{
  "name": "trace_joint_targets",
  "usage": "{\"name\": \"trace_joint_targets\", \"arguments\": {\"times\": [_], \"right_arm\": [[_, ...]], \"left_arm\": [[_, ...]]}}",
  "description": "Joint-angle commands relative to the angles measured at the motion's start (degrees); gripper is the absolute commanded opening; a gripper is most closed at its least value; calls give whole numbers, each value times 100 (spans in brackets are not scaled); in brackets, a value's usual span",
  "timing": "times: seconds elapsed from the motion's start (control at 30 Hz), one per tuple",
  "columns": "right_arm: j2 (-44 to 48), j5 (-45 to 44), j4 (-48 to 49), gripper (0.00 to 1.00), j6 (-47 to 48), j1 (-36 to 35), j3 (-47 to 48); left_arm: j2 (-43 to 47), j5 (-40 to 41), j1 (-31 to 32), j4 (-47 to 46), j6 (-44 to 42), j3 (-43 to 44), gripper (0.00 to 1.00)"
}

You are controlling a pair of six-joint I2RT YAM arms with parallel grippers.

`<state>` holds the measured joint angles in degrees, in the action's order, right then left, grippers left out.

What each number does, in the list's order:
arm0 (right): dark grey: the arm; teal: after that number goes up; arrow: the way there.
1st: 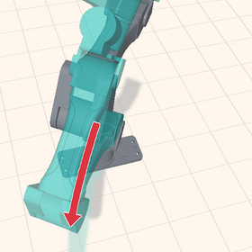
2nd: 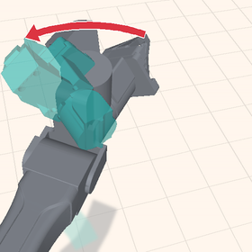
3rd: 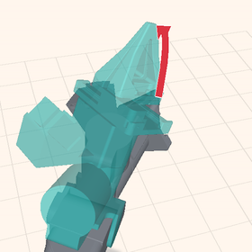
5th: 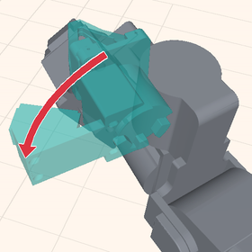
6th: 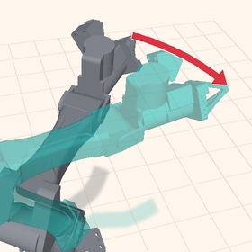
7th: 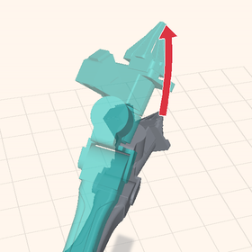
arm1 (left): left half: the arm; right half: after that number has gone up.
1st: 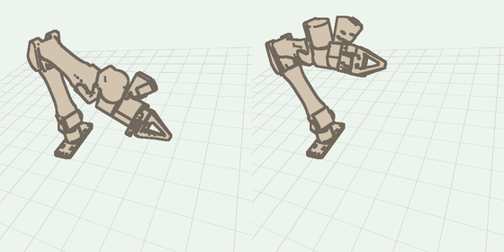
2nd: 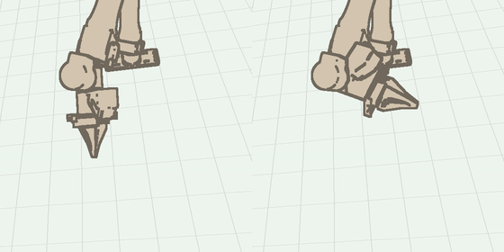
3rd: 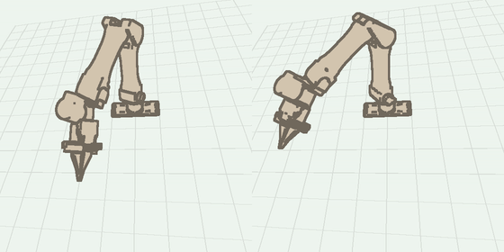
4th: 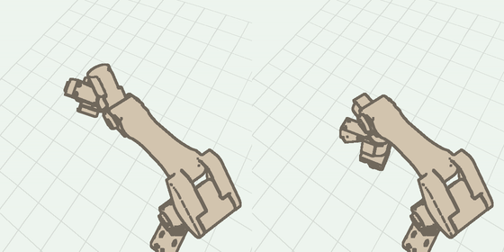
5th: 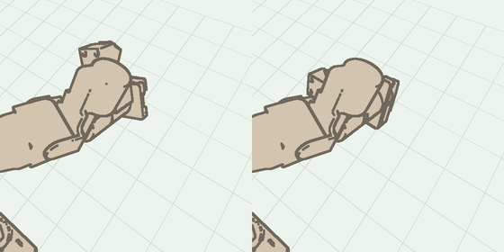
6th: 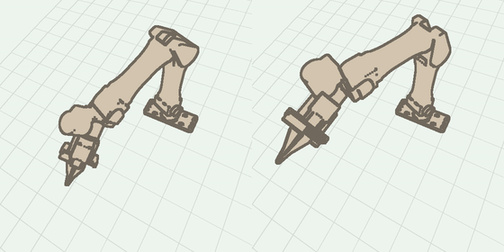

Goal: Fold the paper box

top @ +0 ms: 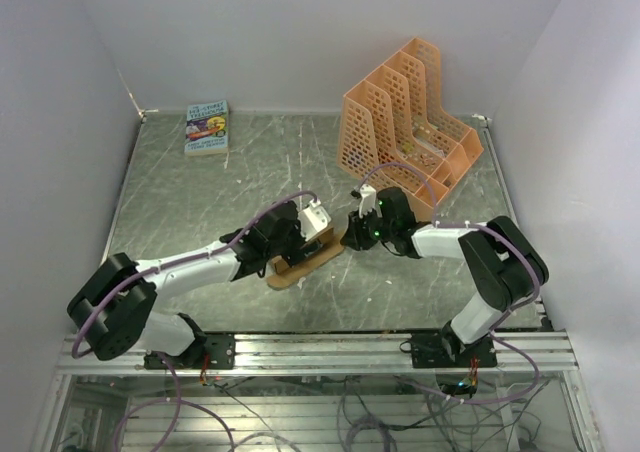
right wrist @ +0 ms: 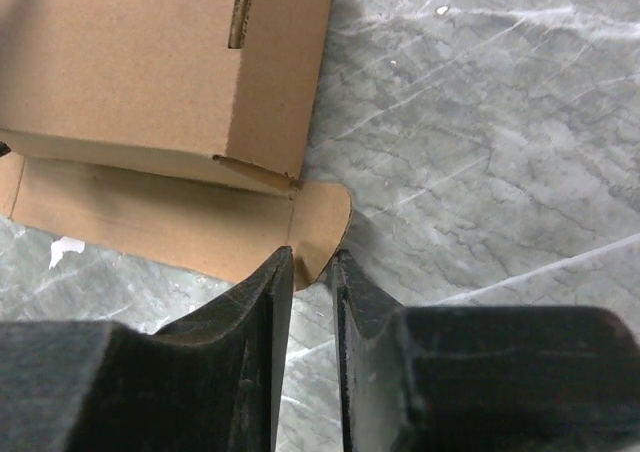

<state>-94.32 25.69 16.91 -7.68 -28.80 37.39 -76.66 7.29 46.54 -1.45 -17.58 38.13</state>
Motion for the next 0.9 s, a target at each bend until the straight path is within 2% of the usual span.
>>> {"name": "trace_joint_targets", "arguments": {"times": [0.0,0.3,0.6,0.87], "right_arm": [[-183,174,258,20,-177,30,89],[120,62,260,1,-48,26,8],[337,-150,201,0,167,-217,-20],[343,-330,111,0,328,-419,49]], "left_arm": [[-130,-162,-32,-48,-56,230,88],[-532,94,30,-31,-95,406,88],[-746,298,30,179,-14,590,85],[-791,109,30,275,19,675,84]]}}
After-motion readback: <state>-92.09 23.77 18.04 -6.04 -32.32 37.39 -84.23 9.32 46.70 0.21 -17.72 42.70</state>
